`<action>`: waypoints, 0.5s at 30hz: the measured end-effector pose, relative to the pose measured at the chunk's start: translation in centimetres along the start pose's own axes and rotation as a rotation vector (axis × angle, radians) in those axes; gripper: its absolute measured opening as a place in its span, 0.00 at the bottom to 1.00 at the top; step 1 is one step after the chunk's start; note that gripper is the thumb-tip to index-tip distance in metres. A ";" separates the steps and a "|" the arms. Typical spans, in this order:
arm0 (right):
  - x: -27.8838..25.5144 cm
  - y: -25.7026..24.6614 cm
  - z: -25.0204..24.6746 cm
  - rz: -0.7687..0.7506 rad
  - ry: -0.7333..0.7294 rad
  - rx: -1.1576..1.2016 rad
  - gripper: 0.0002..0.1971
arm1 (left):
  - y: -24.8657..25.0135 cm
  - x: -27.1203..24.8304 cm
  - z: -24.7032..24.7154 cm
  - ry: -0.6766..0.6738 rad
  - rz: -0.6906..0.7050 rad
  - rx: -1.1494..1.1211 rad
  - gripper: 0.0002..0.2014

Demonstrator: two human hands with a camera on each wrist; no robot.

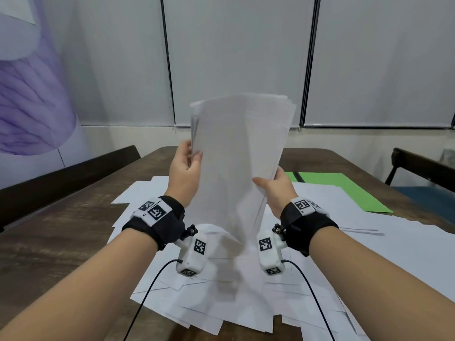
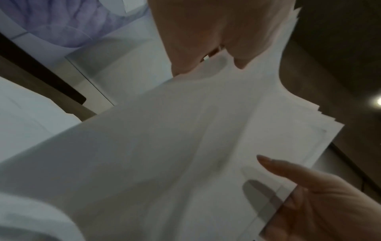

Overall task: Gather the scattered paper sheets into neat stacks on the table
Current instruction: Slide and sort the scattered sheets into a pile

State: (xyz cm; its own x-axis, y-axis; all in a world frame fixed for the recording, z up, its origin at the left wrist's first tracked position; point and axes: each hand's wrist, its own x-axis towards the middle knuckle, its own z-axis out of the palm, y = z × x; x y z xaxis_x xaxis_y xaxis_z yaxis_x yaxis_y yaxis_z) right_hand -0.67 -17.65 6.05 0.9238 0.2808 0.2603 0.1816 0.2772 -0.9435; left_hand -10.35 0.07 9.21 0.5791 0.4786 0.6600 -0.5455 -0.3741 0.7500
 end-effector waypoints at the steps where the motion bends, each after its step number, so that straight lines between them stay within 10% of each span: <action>1: 0.0 -0.5 0.3 -0.018 -0.016 0.002 0.19 | 0.1 0.2 0.2 -0.014 0.011 0.015 0.07; 8: -0.2 0.9 0.2 0.004 -0.060 -0.110 0.30 | -1.9 -1.0 -1.1 0.077 -0.155 0.010 0.29; 15: -0.7 2.7 -0.8 0.037 -0.141 -0.229 0.15 | -2.5 -1.9 -1.8 0.014 -0.147 0.053 0.15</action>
State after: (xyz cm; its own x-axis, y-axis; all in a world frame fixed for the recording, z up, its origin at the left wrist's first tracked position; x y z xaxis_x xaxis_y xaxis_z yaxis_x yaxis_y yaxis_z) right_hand -0.54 -17.80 3.14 0.8780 0.4165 0.2360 0.2355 0.0536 -0.9704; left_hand -11.12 1.51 6.02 0.6417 0.5425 0.5422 -0.4223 -0.3402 0.8402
